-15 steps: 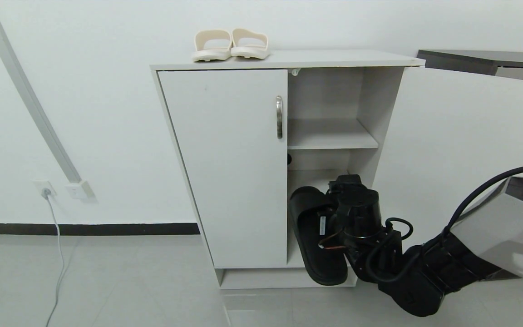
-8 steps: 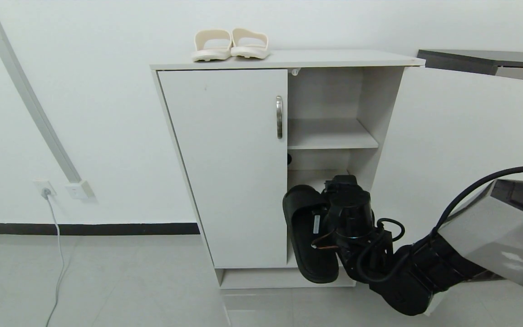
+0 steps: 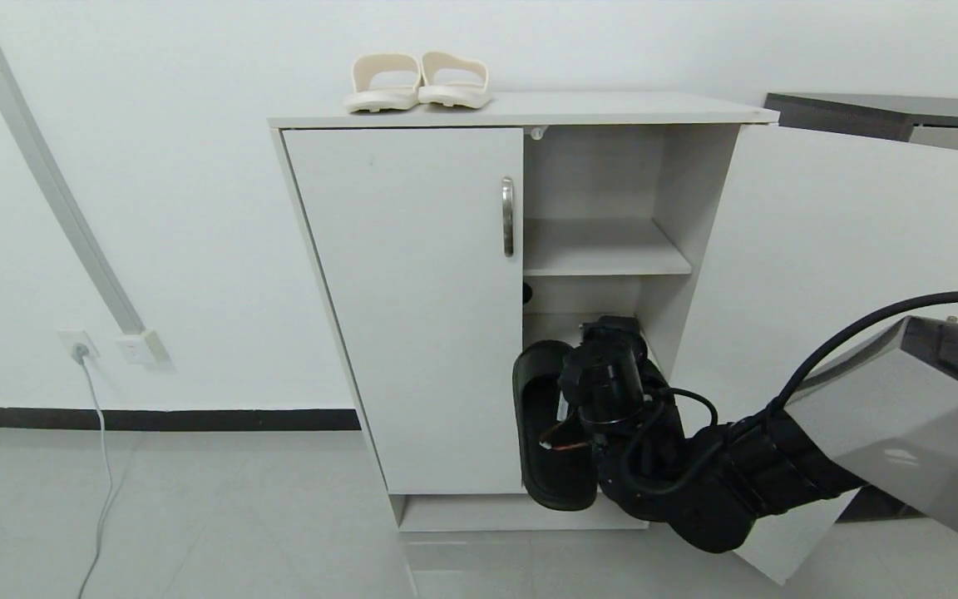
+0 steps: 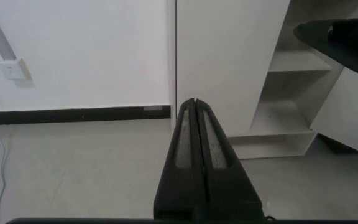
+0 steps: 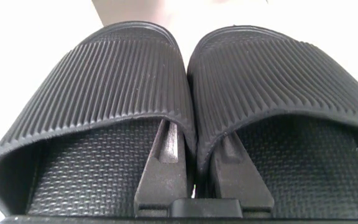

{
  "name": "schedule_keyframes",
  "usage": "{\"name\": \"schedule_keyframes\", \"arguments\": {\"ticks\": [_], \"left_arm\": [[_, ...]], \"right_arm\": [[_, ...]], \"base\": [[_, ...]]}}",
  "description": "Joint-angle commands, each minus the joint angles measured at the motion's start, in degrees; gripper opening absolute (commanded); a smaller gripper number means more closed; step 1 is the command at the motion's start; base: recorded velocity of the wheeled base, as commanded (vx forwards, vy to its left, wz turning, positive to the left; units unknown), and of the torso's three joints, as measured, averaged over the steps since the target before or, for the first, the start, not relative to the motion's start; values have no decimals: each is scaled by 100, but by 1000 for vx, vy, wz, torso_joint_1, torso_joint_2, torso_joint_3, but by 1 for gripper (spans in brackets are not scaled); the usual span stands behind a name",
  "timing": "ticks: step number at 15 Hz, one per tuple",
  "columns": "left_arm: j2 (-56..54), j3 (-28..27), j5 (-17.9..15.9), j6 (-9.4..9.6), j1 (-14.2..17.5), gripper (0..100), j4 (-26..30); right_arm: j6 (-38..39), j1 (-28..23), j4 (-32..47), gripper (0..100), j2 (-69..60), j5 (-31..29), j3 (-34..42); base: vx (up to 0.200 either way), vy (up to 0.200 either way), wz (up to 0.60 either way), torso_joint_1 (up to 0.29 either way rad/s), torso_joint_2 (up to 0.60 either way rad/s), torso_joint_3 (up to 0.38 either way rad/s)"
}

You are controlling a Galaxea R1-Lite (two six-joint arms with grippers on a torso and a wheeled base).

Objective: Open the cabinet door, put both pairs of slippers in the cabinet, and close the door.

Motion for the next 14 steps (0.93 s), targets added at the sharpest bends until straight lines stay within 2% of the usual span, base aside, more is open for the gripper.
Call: {"name": "schedule_keyframes", "arguments": {"ticks": [1, 3, 6, 10, 14], "left_arm": [[16, 0, -1, -3, 2, 0, -14], [16, 0, 8, -3, 2, 0, -5], [16, 0, -1, 6, 2, 0, -14], [16, 0, -1, 6, 2, 0, -5], [16, 0, -1, 6, 2, 0, -5]], "right_arm": [[-1, -17, -5, 0, 89, -14, -3], [-1, -8, -14, 0, 150, -14, 5], [7, 45, -119, 0, 159, 48, 146], [-309, 221, -998, 0, 212, 382, 542], [-397, 238, -1068, 0, 256, 382, 568]], "base": [[0, -200, 0, 12, -2, 2], [0, -200, 0, 5, -2, 0], [0, 0, 0, 0, 0, 0], [0, 0, 0, 0, 0, 0], [0, 0, 0, 0, 0, 0]]}}
